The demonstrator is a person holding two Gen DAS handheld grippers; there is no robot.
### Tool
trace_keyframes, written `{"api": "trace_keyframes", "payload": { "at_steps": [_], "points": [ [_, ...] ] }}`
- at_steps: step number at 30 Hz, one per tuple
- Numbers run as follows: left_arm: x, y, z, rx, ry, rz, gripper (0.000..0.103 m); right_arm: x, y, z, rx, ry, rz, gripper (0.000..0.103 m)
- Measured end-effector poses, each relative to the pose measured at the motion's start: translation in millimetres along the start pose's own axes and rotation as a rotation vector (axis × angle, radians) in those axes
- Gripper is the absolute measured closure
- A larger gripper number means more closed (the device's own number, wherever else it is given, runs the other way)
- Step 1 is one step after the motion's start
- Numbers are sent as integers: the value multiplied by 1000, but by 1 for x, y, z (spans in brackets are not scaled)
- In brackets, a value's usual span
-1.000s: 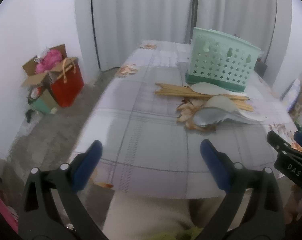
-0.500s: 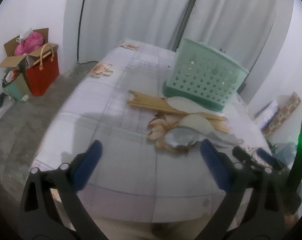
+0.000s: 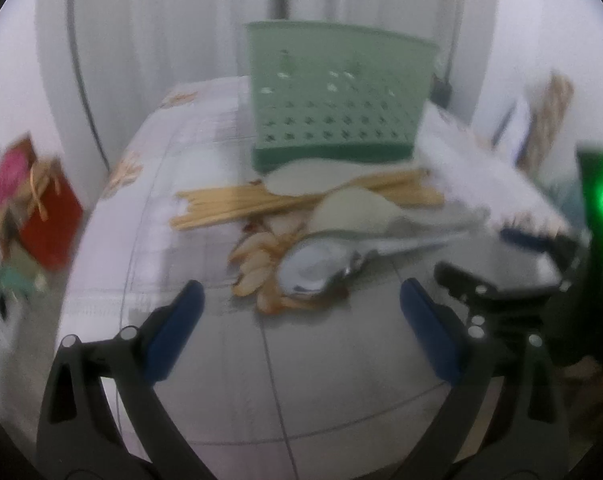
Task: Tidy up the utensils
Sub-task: 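Reach the left gripper to the silver ladle handle and close on it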
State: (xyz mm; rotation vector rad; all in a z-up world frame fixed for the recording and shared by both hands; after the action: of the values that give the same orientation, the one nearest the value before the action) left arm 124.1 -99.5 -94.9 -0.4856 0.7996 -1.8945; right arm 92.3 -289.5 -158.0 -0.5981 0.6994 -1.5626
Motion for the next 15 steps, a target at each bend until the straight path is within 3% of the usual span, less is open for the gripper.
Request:
{"api": "trace_keyframes", "payload": {
  "at_steps": [2,4,6,10,13,15],
  "points": [
    [6,8,-2,-18,91,61,9,0,0,0,4,-4,1,6],
    [6,14,-1,-28,116,66,17,3,-1,0,10,9,-5,6],
    [3,20,-1,-53,119,68,31,6,0,0,7,12,-13,6],
    [5,24,4,-35,187,85,39,5,-3,1,11,18,26,6],
    [15,24,7,-8,305,105,45,10,-6,2,25,59,81,6],
    [20,23,6,-2,362,106,55,16,-9,4,33,103,135,6]
  ]
}}
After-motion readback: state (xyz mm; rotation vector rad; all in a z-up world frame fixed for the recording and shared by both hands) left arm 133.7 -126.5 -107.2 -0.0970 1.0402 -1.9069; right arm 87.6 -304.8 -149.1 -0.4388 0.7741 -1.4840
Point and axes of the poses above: each gripper's, at about its wrist camera, not at the fingertips, and y roughly the way its jaws point, x to its right, z to its top, the point moved 8 cm from there along y, roughly the way its jaws point, and after that the axes turned 1 degree about -y, right-handed, at the moved point
